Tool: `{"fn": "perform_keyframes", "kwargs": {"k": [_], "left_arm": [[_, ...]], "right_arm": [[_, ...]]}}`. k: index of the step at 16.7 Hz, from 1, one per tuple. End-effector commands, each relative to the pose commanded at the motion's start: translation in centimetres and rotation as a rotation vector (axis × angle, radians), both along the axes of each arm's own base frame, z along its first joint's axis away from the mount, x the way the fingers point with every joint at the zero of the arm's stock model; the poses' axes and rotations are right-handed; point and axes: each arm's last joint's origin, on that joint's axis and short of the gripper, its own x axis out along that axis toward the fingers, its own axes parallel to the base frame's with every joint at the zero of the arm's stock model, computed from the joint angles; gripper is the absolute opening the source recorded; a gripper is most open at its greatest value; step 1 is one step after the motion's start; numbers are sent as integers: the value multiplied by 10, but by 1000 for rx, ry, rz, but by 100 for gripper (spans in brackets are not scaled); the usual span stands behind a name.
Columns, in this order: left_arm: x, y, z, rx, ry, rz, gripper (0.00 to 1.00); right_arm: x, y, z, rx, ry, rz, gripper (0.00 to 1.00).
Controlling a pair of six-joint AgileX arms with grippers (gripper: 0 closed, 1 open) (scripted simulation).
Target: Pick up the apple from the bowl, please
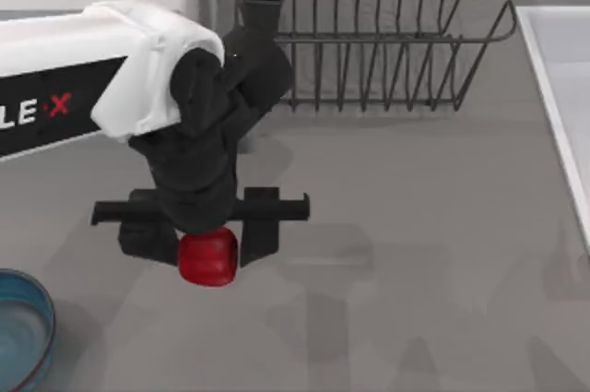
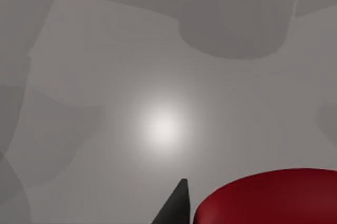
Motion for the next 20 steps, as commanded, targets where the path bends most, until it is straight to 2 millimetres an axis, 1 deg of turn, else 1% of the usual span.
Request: {"fn": "perform_keyframes", "kwargs": {"k": [2,3,4,8,20], "left_arm": [[-3,2,-21,4,5,0,0],[-4,2,-27,8,10,0,0],[-5,3,-31,10,12,-1,0],[-5,3,-31,10,13,-1,0],[-5,3,-31,10,13,-1,90]], "right_arm": [[0,0,0,0,0,0,100],[0,0,0,0,0,0,100],[0,0,0,0,0,0,100],[0,0,0,0,0,0,100],[0,0,0,0,0,0,100]]}}
